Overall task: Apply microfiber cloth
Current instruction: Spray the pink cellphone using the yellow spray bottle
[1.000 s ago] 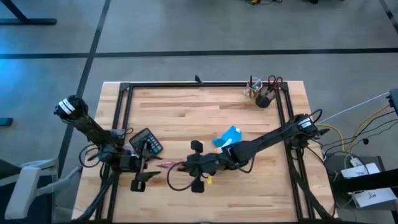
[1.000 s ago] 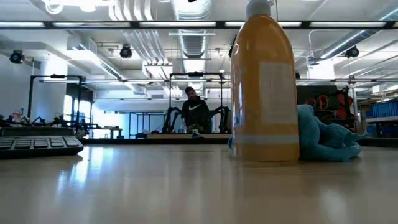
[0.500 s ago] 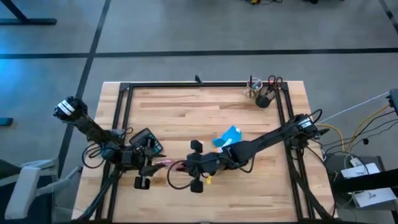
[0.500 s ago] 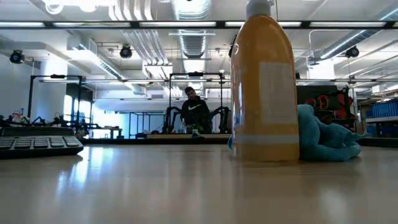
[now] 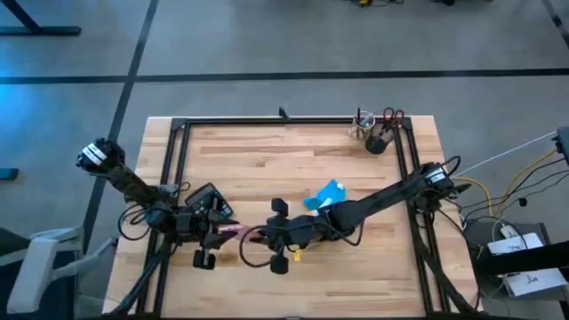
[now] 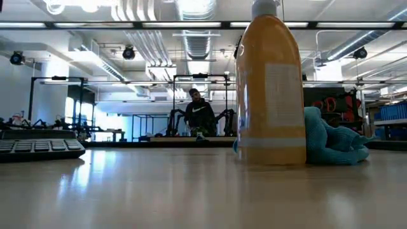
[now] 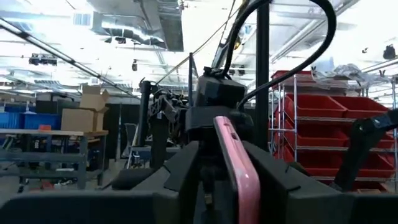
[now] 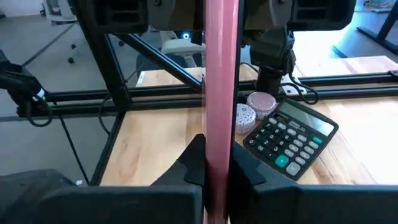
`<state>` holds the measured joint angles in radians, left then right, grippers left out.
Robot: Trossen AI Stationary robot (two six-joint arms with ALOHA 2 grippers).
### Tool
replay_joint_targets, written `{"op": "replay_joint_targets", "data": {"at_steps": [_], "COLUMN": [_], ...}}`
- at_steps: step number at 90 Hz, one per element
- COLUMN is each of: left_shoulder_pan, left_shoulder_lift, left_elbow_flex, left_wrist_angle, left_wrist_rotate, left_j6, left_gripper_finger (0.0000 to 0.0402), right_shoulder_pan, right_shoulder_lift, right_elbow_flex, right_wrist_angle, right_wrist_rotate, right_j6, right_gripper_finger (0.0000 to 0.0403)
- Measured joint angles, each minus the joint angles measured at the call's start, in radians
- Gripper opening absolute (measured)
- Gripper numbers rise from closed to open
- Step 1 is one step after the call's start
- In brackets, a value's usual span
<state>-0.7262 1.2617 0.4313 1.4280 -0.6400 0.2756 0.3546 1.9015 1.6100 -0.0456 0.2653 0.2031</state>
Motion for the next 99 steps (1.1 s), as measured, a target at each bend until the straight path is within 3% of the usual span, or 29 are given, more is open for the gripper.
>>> {"op": "replay_joint_targets", "data": {"at_steps": [17, 36, 54, 76, 90, 99], "left_shoulder_pan": [0.001, 0.002, 0.013, 0.112, 0.195, 0.24], "left_shoulder_lift": [0.0, 0.0, -0.001, -0.001, -0.001, 0.006], "left_elbow_flex": [-0.001, -0.001, -0.002, -0.002, -0.002, -0.002], "left_wrist_angle": [0.002, 0.003, -0.084, -0.307, -0.449, -0.497], "left_wrist_rotate": [0.002, -0.054, -0.143, -0.176, -0.151, -0.1], "left_j6": [0.011, 0.023, 0.014, -0.125, -0.217, -0.275], "left_gripper_finger": [0.0017, 0.0015, 0.0015, 0.0015, 0.0015, 0.0015], "right_shoulder_pan": [-0.001, -0.002, 0.009, 0.122, 0.222, 0.258], "right_shoulder_lift": [0.0, -0.019, -0.121, -0.23, -0.307, -0.321], "right_elbow_flex": [0.0, 0.0, 0.0, 0.001, 0.001, 0.001], "right_wrist_angle": [0.0, -0.043, -0.262, -0.599, -0.838, -1.013], "right_wrist_rotate": [0.005, 0.004, 0.0, 0.267, 0.424, 0.458], "right_j6": [-0.004, 0.005, 0.088, 0.263, 0.483, 0.66], "right_gripper_finger": [0.0017, 0.0084, 0.0138, 0.0145, 0.0123, 0.0104]}}
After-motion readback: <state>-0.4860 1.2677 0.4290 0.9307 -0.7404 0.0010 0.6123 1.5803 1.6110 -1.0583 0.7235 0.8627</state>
